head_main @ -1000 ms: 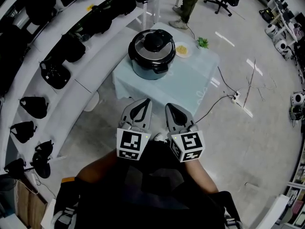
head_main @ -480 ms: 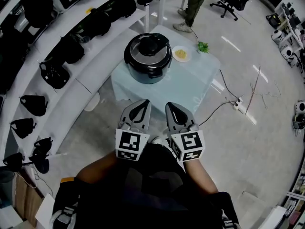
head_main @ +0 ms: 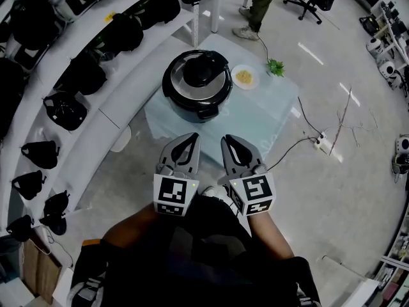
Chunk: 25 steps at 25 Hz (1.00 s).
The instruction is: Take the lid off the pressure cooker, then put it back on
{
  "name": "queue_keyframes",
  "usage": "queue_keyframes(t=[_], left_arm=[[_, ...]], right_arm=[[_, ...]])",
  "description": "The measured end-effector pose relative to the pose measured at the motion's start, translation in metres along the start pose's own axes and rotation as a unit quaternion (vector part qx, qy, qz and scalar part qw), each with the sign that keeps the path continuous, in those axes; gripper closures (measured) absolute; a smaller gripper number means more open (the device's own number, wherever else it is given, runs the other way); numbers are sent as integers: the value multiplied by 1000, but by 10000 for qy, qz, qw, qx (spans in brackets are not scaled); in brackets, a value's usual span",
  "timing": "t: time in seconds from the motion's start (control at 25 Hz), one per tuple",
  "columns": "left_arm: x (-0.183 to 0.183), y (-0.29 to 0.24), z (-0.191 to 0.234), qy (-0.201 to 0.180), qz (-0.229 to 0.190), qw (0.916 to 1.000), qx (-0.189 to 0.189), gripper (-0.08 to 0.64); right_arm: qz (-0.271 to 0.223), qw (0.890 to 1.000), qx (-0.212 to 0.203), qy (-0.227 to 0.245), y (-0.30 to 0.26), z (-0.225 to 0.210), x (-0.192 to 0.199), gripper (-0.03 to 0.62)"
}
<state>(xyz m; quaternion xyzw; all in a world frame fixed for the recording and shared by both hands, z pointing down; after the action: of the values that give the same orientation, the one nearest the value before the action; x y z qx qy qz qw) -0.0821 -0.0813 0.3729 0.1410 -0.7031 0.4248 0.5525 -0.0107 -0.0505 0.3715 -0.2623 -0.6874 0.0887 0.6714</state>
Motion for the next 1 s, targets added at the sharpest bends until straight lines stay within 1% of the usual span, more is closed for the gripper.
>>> queue_keyframes(t=[0.08, 0.16, 0.28, 0.36, 0.44, 0.56, 0.76, 1.0], left_arm=[[-4, -15, 12, 31, 42, 10000, 24, 552], [-5, -29, 25, 54, 109, 9999, 27, 552], [-12, -52, 48, 137, 121, 9998, 22, 552], [-19, -65, 62, 228, 89, 9997, -12, 552], [-20, -76, 77, 275, 147, 9995, -97, 552], [-16, -90, 100, 314, 314, 9987, -249, 552], [-16, -116, 136, 376, 410, 9976, -420, 552], [-13, -142, 163, 488, 517, 9964, -463, 552]], right_arm=[[47, 10000, 20, -3, -18, -9, -8, 561], [95, 9999, 29, 17, -37, -18, -15, 514], [148, 9999, -26, 75, -69, -30, -29, 490], [158, 9997, -114, 149, -90, -36, -39, 482], [163, 9994, -192, 249, -109, -43, -44, 468], [185, 9984, -317, 426, -136, -51, -55, 439], [359, 9955, -562, 676, -181, -61, -69, 378], [500, 9913, -747, 962, -222, -69, -78, 327]])
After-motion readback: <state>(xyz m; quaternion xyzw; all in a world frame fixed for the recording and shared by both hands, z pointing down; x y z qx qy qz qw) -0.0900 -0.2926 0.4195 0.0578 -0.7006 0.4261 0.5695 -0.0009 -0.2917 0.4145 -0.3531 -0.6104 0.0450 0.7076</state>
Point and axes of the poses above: the fingertips, and each gripper's own axes: y backward along the fingers, z to its left, x out of its underside, the point moved 1 cm from there along y, backward along the fingers, and after that the axes turned 8 degrees about z, right-handed, at the moved point
